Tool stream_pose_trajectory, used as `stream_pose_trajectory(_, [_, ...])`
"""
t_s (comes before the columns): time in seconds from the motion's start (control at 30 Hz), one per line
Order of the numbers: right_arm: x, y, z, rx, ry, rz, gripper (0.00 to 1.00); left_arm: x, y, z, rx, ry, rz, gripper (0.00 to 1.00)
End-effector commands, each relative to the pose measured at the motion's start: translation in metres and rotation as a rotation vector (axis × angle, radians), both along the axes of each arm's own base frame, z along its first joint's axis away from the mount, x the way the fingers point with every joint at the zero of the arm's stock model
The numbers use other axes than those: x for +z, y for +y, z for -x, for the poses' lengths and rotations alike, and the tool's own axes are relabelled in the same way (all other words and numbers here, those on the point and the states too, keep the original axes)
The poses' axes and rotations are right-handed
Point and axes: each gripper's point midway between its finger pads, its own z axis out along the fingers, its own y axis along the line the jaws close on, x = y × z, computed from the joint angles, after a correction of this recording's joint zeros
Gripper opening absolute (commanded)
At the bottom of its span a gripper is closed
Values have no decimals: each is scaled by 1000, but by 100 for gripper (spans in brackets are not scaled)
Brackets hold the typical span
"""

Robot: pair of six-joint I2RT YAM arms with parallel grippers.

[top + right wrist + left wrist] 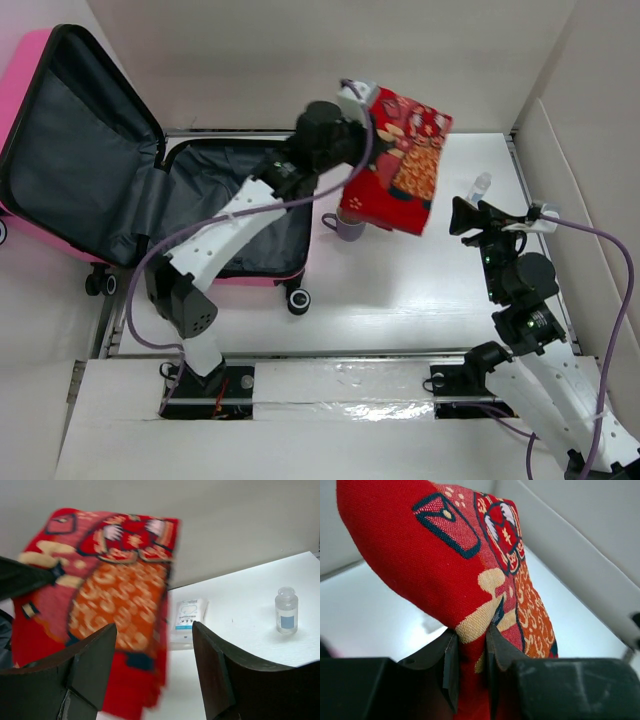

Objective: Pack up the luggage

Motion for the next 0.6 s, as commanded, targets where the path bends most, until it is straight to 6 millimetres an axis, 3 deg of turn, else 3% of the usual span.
stream_pose_trajectory(0.0, [11, -5, 3, -17, -39, -19, 68, 71, 65, -20, 88, -122, 82, 0])
stream_pose_trajectory(0.03, [11, -5, 3, -17, -38, -18, 68, 81, 80, -22, 108, -135, 108, 0])
stream_pose_trajectory(0.1, [12, -5, 4, -16, -39, -18, 68, 72, 121, -46, 189, -120, 114, 0])
stream_pose_trajectory(0.13, [12, -5, 4, -14, -39, -18, 68, 83, 135, -45, 193, -132, 161, 0])
stream_pose_trajectory(0.17, [13, -6, 5, -14, -42, -19, 68, 64, 147, -53, 207, -97, 157, 0])
stream_pose_trajectory(0.2, [13, -6, 6, -14, -44, -21, 68, 59, 176, -67, 258, -90, 164, 0])
stream_pose_trajectory(0.23, [13, -6, 6, -14, -46, -22, 68, 57, 186, -71, 269, -87, 173, 0])
stream_pose_trajectory(0.27, [14, -6, 6, -13, -48, -21, 68, 37, 198, -77, 294, -48, 164, 0])
stream_pose_trajectory(0.3, [13, -5, 6, -11, -47, -20, 68, 26, 222, -88, 343, -30, 159, 0])
stream_pose_trajectory(0.33, [12, -4, 5, -7, -43, -19, 68, 20, 230, -92, 344, -30, 168, 0])
stream_pose_trajectory(0.37, [13, -4, 5, -7, -43, -17, 68, -4, 239, -96, 360, 28, 175, 0])
stream_pose_trajectory(0.47, [11, -3, 3, -4, -35, -13, 68, -44, 263, -107, 375, 117, 195, 0])
stream_pose_trajectory(0.57, [10, -4, 1, -10, -31, -10, 68, -56, 263, -108, 377, 129, 192, 0])
